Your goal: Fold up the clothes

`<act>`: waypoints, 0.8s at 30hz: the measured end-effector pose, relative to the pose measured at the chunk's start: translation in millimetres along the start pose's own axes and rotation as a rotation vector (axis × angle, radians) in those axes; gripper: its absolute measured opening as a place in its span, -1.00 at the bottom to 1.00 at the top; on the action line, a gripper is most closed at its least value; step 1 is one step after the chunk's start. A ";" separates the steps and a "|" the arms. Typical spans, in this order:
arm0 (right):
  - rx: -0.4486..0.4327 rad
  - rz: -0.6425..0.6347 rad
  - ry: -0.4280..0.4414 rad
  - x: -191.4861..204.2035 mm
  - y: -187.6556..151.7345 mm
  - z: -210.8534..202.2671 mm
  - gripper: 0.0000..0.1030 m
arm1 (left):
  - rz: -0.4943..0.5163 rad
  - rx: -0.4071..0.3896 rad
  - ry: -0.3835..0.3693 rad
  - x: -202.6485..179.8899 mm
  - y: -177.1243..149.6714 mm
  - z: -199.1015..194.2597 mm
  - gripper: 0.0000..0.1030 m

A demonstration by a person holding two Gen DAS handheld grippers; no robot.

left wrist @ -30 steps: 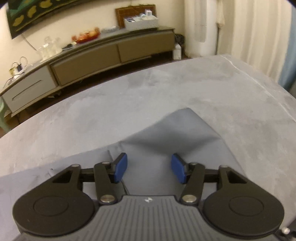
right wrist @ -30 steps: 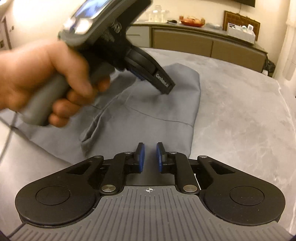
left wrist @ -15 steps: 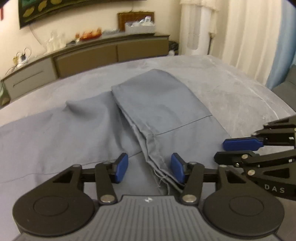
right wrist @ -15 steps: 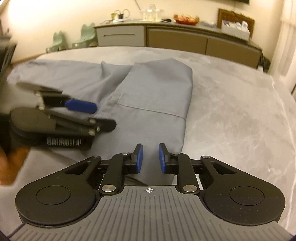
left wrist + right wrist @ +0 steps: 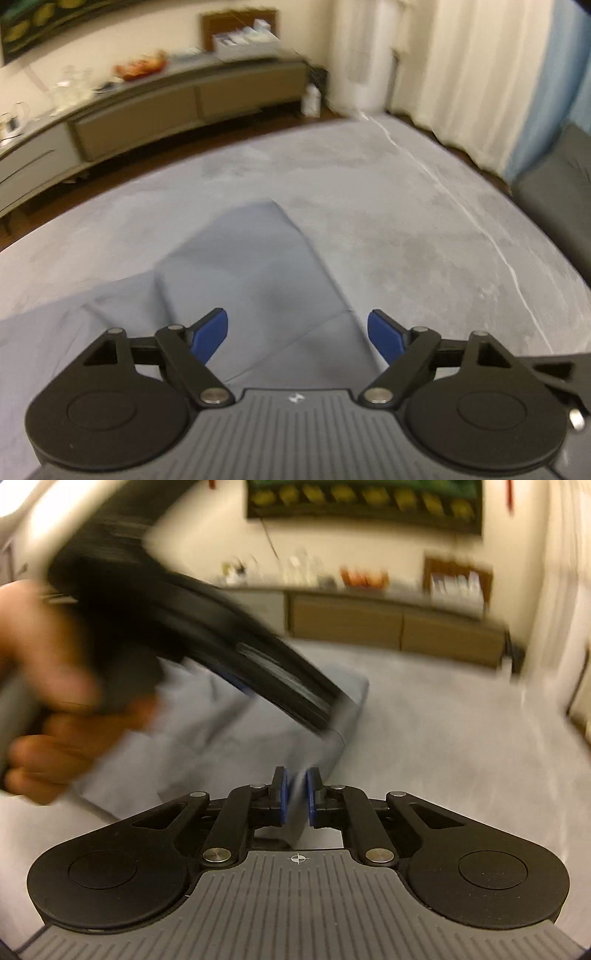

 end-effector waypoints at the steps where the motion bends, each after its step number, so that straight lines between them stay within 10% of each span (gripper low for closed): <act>1: -0.022 -0.026 0.004 6.1 1.8 -3.4 -0.83 | 0.029 0.029 -0.011 -4.7 -1.0 5.8 0.62; 3: -0.034 -0.057 0.019 15.6 2.1 -6.5 -0.84 | 0.077 0.062 0.010 -9.9 -7.6 12.5 -0.26; 6: -0.048 -0.082 0.042 25.7 2.7 -6.5 -0.84 | -0.011 0.028 -0.019 11.4 -23.8 -1.8 -0.66; 11: -0.120 0.028 0.227 40.9 18.5 -36.0 0.02 | -0.280 -0.116 -0.019 94.2 -83.5 -68.3 -0.68; 16: -0.004 -0.011 0.241 70.8 0.9 -0.9 -0.18 | -0.429 -0.043 0.000 161.5 -163.3 -59.2 -0.67; 24: 0.175 -0.084 0.156 97.4 -23.0 68.4 -0.26 | -0.438 -0.031 -0.021 165.7 -187.1 -42.5 -0.51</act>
Point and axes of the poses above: each gripper's, at about its wrist camera, not at the fingertips, and z roughly the way its jaws point, x to its left, y to its top, the point moved 7 cm from there along z, roughly the way its jaws point, and after that the axes turned 12 degrees about z, right-handed, at the moved point
